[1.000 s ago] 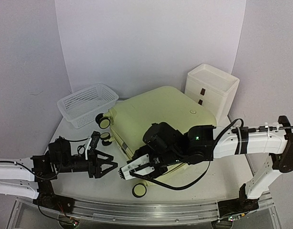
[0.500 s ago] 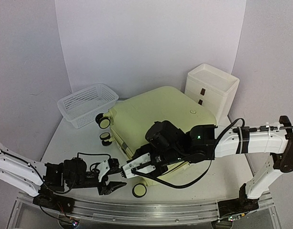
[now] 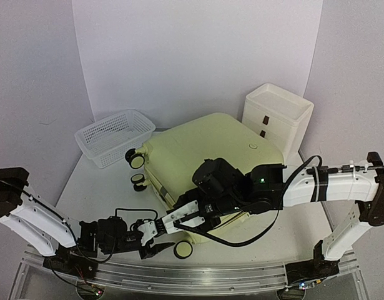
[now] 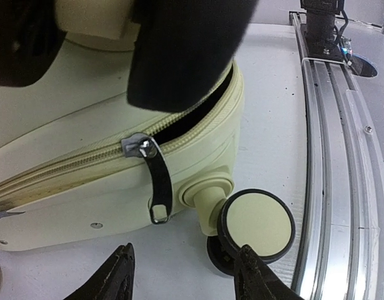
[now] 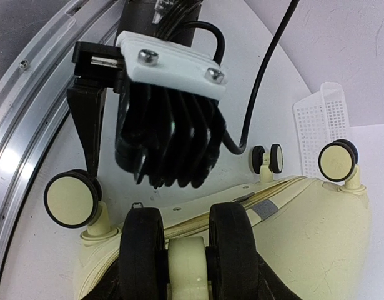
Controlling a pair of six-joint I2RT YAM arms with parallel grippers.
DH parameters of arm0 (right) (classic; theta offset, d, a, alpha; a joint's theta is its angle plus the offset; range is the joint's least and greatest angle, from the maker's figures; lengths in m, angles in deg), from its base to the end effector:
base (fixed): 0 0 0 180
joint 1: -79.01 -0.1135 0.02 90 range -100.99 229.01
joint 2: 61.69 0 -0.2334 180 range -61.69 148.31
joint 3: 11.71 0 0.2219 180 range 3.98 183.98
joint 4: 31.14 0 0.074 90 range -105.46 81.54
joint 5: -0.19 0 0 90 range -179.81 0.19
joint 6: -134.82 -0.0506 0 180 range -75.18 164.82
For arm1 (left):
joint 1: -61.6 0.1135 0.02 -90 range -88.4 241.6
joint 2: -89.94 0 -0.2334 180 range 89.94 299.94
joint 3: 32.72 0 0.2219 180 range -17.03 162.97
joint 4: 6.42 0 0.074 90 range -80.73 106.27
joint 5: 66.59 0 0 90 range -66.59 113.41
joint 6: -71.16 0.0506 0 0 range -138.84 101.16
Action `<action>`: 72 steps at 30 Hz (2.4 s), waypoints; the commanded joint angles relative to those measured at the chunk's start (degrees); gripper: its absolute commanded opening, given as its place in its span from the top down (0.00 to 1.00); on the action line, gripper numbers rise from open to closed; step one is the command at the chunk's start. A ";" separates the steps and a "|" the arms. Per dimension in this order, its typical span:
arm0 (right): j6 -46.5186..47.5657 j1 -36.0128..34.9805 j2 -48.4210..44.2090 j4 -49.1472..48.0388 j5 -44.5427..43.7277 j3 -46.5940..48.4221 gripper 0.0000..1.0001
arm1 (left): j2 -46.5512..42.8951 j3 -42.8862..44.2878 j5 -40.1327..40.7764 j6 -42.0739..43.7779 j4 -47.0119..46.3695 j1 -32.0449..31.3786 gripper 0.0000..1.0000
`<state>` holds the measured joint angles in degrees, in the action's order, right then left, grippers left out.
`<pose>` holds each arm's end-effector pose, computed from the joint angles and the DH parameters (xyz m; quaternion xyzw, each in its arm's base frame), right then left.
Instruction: Open, take out, and arrange the luggage
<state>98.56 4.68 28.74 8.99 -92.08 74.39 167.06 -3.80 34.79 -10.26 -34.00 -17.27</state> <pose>0.0916 0.3190 0.2429 -0.8255 0.4105 0.0512 0.3840 0.0545 -0.2253 0.1321 0.5248 0.6303 -0.2593 0.5100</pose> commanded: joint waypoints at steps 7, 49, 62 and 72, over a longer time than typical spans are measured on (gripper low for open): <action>-12.25 1.46 -6.17 -9.47 1.80 0.72 1.00 | 13.82 2.29 7.31 2.05 -26.82 -1.79 0.48; -14.93 2.52 -6.40 -3.62 10.14 0.87 1.00 | -10.91 3.71 20.57 -23.99 6.99 8.53 1.00; -16.30 2.52 -4.22 4.54 16.61 4.82 1.00 | -11.75 8.68 -2.20 -36.22 16.99 32.65 1.00; -16.34 2.52 -8.93 6.12 16.33 2.78 1.00 | -5.83 9.75 -24.79 -38.17 11.19 50.06 1.00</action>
<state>98.14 6.34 26.38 15.02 -84.12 76.86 159.45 4.57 17.48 -45.82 -18.08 25.53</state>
